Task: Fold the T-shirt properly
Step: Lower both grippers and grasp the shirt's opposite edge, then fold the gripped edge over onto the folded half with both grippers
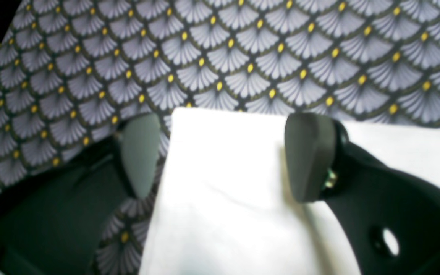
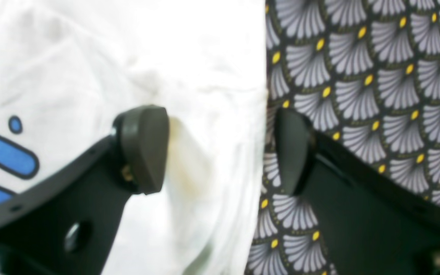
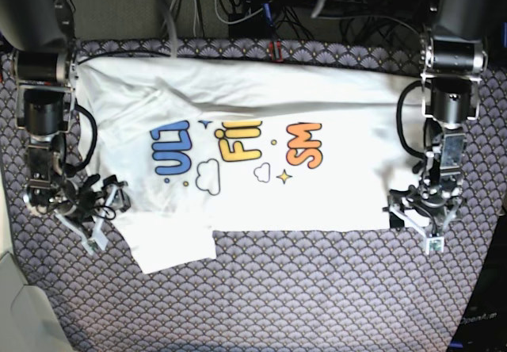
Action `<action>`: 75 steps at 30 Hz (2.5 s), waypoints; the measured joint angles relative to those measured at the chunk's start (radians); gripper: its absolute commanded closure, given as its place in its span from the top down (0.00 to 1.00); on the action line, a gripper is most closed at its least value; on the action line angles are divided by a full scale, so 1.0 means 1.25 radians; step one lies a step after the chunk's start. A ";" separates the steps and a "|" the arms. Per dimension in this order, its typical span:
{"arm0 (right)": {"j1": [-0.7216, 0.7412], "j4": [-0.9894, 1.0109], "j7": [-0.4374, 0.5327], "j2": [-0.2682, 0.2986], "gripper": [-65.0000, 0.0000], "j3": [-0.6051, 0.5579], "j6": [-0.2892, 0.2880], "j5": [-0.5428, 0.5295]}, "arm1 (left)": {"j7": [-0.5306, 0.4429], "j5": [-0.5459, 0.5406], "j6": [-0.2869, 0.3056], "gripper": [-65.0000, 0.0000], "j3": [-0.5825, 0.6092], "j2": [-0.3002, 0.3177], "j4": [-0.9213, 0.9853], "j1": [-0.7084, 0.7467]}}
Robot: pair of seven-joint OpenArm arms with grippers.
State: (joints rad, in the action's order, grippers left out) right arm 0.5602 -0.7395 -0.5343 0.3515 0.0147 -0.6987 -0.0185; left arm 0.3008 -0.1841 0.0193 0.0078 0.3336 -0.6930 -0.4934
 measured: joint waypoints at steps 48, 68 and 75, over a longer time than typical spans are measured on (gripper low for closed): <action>-0.048 -0.007 0.033 -0.002 0.02 0.001 0.036 -0.019 | -0.238 -0.020 0.014 0.10 -0.008 -0.029 0.213 -0.027; -0.113 -0.140 -0.034 0.011 0.00 0.004 0.031 -0.006 | -0.032 -0.009 -0.012 0.01 -0.016 -0.026 -0.088 0.085; -0.200 -0.345 -0.078 0.011 0.00 0.065 0.027 -0.012 | 0.067 -0.003 -0.004 0.01 -0.156 -0.042 -0.255 0.148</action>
State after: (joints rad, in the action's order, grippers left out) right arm 0.3099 -1.1706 -0.6323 0.3653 0.0956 -0.6655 -0.0334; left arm 0.3851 -0.1879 0.0147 -0.1871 0.2817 -1.0115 -0.3084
